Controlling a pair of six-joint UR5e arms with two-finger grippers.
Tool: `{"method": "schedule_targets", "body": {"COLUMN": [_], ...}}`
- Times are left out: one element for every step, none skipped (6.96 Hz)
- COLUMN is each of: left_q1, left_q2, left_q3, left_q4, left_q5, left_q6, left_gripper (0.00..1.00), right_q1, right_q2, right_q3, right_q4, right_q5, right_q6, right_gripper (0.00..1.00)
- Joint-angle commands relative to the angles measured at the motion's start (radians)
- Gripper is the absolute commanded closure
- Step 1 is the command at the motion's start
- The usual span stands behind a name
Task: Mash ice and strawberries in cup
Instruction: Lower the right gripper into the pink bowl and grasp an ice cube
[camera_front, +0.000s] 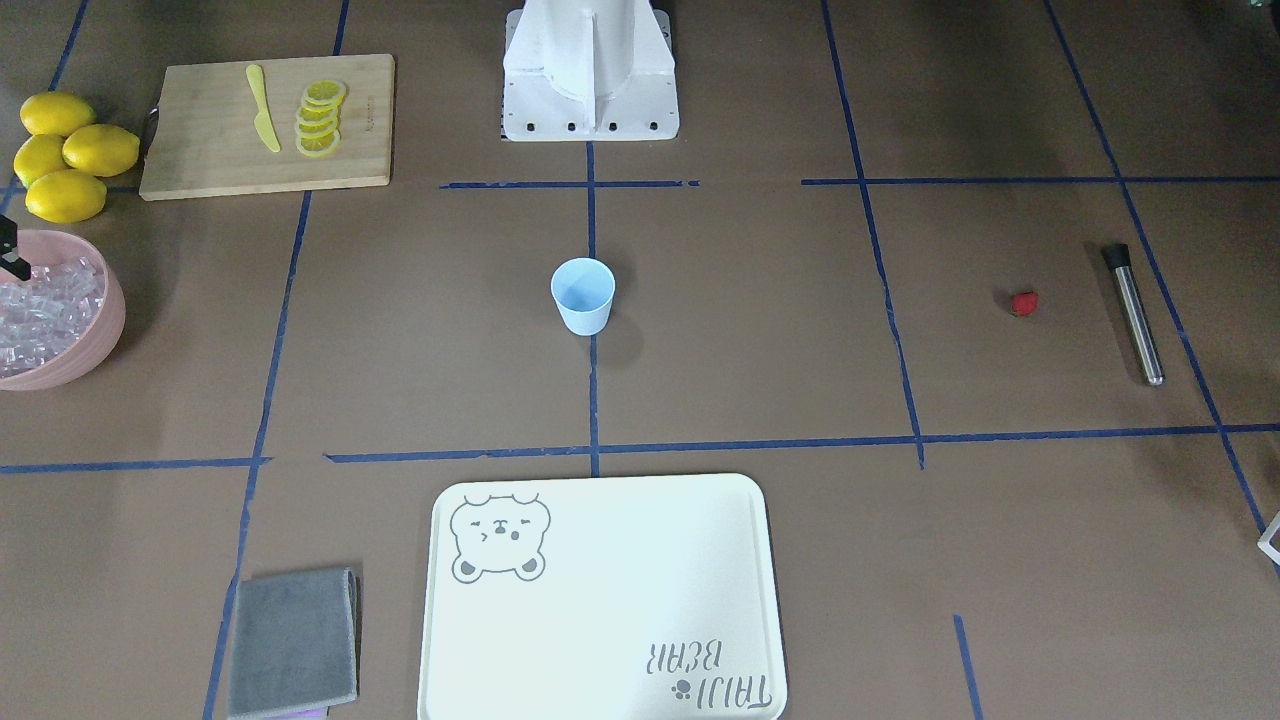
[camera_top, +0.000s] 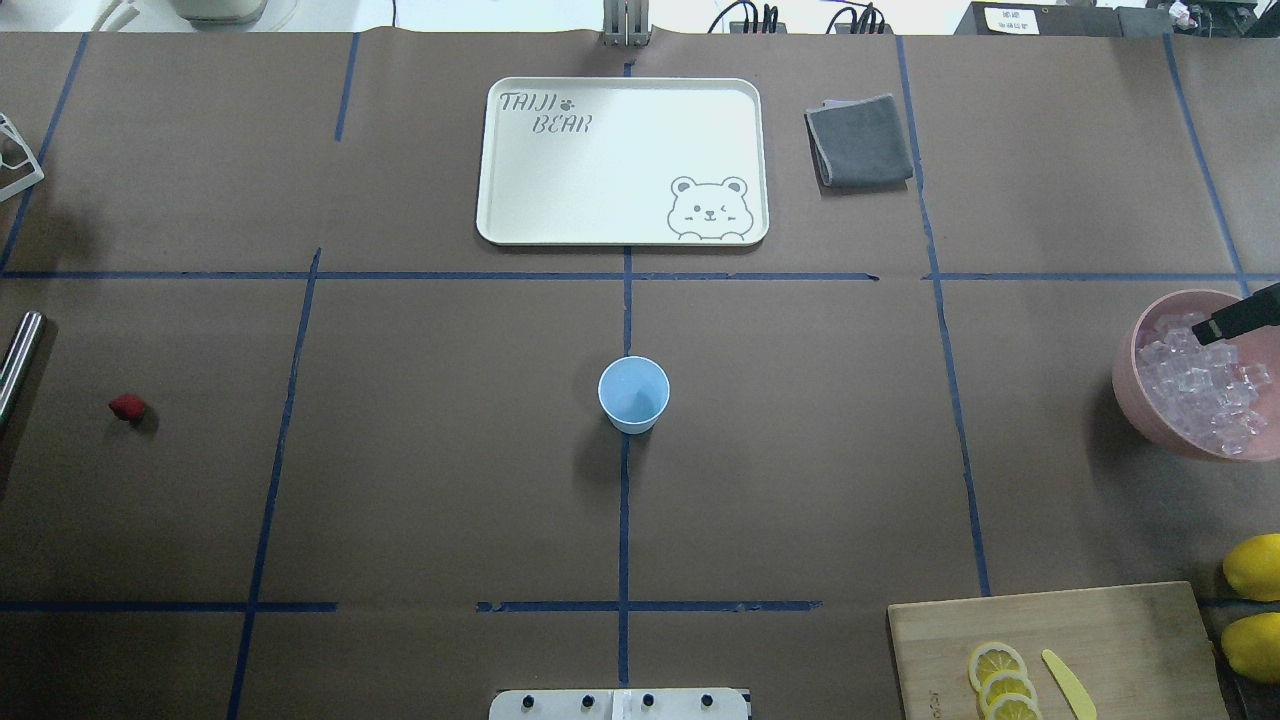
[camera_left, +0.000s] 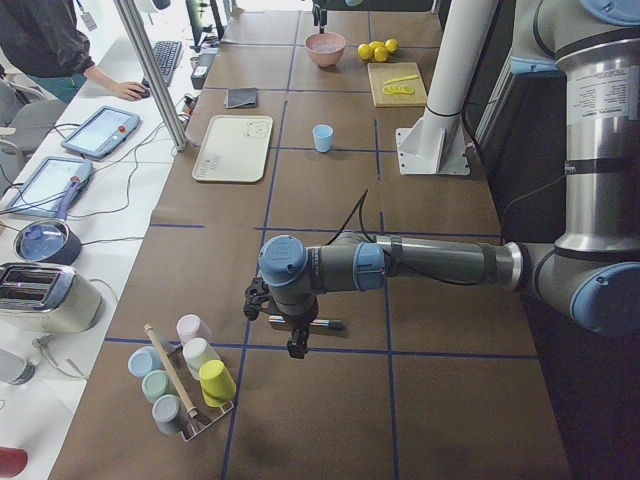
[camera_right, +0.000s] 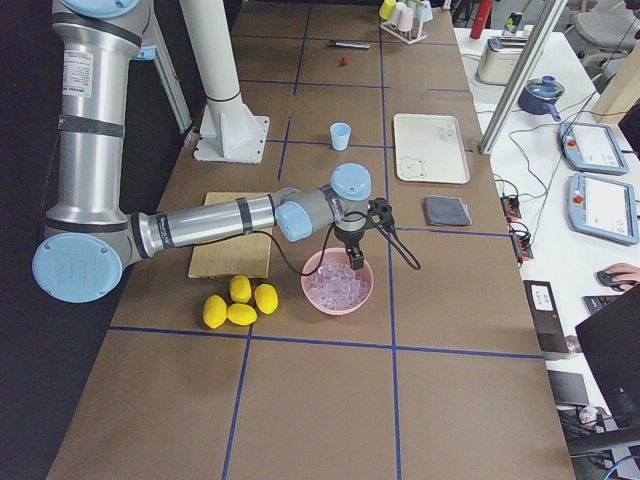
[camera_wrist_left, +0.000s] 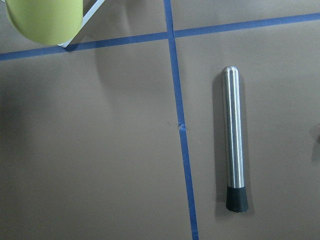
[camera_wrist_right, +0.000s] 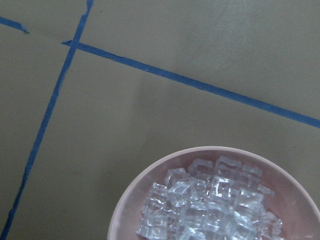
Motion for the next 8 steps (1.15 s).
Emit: {"method": "schedule_targets", "body": {"left_q1": [0.000,0.000,0.000,0.000,0.000,0.000,0.000,0.000], "left_q2": [0.000,0.000,0.000,0.000,0.000,0.000,0.002,0.002], "left_q3": [-0.002,0.000,0.004,0.006,0.010,0.012,0.012,0.013], "left_q4": [-0.001,-0.001,-0.001,-0.001,-0.001,-0.001,-0.001,-0.001], "left_q5": [0.000,0.000,0.000,0.000,0.000,0.000,0.000,0.001], "left_q6": [0.000,0.000,0.000,0.000,0.000,0.000,0.000,0.000], "left_gripper": [0.00,0.00,0.00,0.00,0.00,0.00,0.00,0.00], "right_q1": [-0.064,-0.100,-0.117,-0.121,-0.119,-0.119,-0.121,-0.122], "right_q2": [-0.006,-0.014,-0.021,-0.036,-0.061,-0.066,-0.064,-0.060], "right_q3": [0.006,0.003,-0.003,-0.003,-0.003,-0.009,-0.029,-0.042], "right_q4": [-0.001,-0.001,-0.003,-0.003,-0.003,-0.003,-0.003,-0.003], "right_q5": [-0.059,-0.100,-0.111,-0.111,-0.111,-0.113,-0.111,-0.111], "right_q6": [0.035,0.029,0.025,0.017,-0.001,-0.012,-0.015,-0.012], "right_gripper": [0.02,0.06,0.09,0.10,0.12,0.13,0.14,0.17]}}
